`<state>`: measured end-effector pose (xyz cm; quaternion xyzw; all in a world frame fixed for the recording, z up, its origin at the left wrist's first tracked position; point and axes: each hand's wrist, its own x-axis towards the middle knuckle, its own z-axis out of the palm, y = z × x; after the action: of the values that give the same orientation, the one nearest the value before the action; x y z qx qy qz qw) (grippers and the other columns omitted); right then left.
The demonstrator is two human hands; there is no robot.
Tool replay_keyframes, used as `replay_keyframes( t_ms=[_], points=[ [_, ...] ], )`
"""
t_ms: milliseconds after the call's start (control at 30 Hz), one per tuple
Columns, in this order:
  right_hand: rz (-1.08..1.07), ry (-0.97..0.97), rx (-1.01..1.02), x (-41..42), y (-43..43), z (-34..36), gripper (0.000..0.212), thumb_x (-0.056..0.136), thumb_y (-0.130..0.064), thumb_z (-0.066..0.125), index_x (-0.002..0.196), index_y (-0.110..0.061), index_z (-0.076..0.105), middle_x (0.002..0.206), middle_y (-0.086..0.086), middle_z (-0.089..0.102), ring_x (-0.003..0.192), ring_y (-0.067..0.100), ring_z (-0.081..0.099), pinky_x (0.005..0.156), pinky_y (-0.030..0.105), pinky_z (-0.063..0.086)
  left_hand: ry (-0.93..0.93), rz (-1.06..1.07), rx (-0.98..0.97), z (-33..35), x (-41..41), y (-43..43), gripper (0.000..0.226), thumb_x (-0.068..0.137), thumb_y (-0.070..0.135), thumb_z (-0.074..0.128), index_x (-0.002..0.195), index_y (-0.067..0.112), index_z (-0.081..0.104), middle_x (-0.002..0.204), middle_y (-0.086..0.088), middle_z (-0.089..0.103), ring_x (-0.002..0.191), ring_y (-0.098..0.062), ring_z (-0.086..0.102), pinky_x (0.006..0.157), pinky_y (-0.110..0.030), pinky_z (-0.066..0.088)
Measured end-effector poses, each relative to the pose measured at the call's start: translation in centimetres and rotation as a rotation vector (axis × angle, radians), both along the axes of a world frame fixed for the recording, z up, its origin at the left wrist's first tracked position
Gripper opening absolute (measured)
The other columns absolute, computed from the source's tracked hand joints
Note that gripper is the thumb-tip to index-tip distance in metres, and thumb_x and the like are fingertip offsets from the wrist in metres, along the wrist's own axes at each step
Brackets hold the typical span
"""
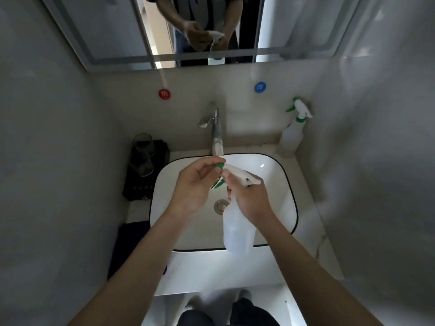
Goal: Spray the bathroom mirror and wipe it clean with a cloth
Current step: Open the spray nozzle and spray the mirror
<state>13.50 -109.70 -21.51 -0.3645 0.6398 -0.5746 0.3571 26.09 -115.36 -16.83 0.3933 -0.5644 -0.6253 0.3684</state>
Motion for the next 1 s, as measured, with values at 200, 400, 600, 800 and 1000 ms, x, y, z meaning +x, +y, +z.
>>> replay_keyframes(
  t_ms=[200,400,600,800,1000],
  points=[
    [0.080,-0.093,0.023,-1.2,-0.6,-0.6,0.060,0.080,-0.066,0.060,0.075,-0.006,0.069,0.060,0.010,0.060,0.054,0.017,0.058,0.057,0.023,0.048,-0.020,0.045,-0.003,-0.8,-1.0,-0.2,0.014,0.101,0.000,0.058,0.106,0.006,0.069,0.079,0.008,0.071,0.069,0.000,0.062,0.066,-0.013,0.049],
    [0.075,-0.092,0.080,-1.5,-1.0,-1.0,0.079,0.086,-0.071,0.041,0.081,0.004,0.067,0.062,0.024,0.063,0.056,0.027,0.062,0.063,0.036,0.053,0.008,0.119,0.025,-1.4,-2.4,-0.6,0.012,0.102,-0.001,0.055,0.103,0.005,0.065,0.070,0.012,0.068,0.060,0.003,0.059,0.060,-0.011,0.045],
    [0.085,-0.107,0.074,-1.6,-1.3,-1.4,0.077,0.085,-0.069,0.044,0.072,0.004,0.063,0.052,0.012,0.059,0.049,0.025,0.059,0.059,0.036,0.051,0.033,0.153,0.042,-2.0,-2.4,-0.5,0.012,0.102,0.002,0.057,0.100,0.010,0.066,0.072,0.011,0.070,0.062,0.000,0.059,0.060,-0.012,0.046],
    [0.080,-0.106,0.069,-1.9,-1.6,-1.8,0.079,0.085,-0.073,0.044,0.063,0.002,0.058,0.050,0.016,0.058,0.047,0.028,0.058,0.056,0.039,0.053,0.041,0.187,0.016,-2.6,-2.8,-0.6,0.011,0.101,0.003,0.059,0.099,0.011,0.066,0.071,0.010,0.072,0.060,0.000,0.060,0.057,-0.011,0.046],
    [0.079,-0.077,0.067,-3.0,-1.6,-2.0,0.082,0.086,-0.073,0.043,0.065,0.005,0.059,0.055,0.025,0.060,0.047,0.029,0.059,0.055,0.035,0.052,0.038,0.197,0.021,-3.0,-3.7,-0.7,0.010,0.100,0.006,0.062,0.097,0.013,0.068,0.070,0.010,0.072,0.061,-0.001,0.063,0.057,-0.011,0.048]
  ],
)
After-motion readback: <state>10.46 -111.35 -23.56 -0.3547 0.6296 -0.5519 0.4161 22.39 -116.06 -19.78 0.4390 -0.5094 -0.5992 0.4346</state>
